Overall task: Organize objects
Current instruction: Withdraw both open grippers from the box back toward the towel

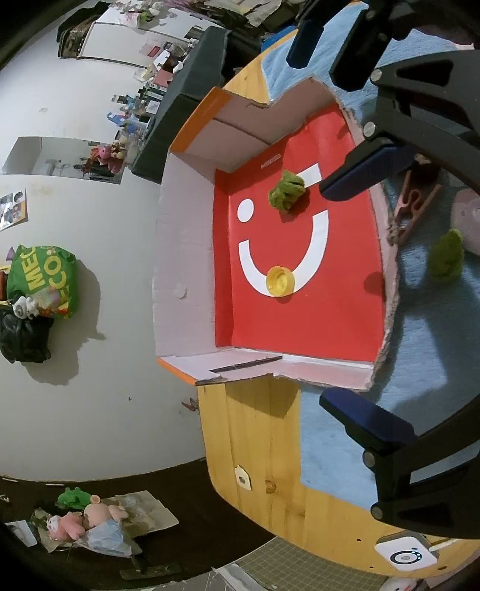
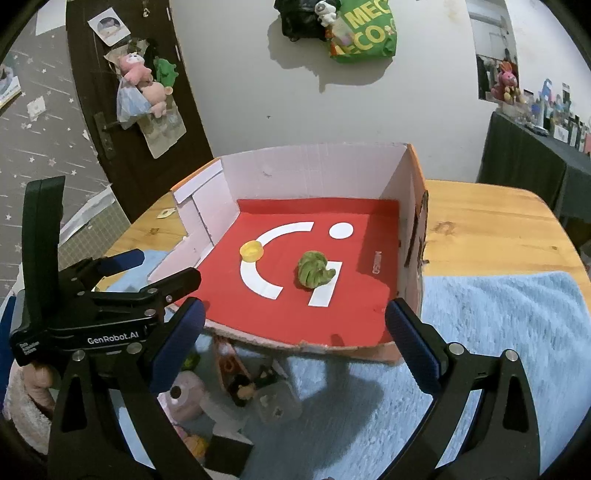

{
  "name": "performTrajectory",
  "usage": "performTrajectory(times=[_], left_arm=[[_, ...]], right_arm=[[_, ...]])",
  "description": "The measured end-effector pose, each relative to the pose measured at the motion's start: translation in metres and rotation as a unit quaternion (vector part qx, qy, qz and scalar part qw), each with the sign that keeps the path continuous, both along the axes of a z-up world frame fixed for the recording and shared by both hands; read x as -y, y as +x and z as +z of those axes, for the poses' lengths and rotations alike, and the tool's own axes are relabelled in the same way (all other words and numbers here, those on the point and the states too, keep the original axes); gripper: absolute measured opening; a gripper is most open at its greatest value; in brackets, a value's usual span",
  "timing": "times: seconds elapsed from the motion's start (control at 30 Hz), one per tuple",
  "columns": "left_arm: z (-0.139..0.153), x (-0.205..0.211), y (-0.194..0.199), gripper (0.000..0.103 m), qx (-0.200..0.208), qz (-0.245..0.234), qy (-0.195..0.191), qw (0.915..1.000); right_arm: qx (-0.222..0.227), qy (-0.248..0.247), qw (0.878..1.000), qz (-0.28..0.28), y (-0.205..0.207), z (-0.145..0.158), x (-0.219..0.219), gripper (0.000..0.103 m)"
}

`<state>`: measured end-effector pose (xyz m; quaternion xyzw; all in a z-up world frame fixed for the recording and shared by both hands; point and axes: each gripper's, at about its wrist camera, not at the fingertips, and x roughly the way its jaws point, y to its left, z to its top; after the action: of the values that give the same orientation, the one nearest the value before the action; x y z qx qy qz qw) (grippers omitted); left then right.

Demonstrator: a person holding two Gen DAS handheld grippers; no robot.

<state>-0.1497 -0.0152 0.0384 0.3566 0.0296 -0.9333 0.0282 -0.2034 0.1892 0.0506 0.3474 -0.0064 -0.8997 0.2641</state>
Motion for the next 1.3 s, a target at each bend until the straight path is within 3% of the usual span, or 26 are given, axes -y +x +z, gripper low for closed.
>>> performTrajectory(times=[1.3], left_arm=[[-0.005,-0.007,0.056,0.103,-0.004,-0.018,0.030,0.9994]], right_arm=[[-0.005,-0.015,1.000,-0.001,0.053,-0.005,-0.012,0.098]])
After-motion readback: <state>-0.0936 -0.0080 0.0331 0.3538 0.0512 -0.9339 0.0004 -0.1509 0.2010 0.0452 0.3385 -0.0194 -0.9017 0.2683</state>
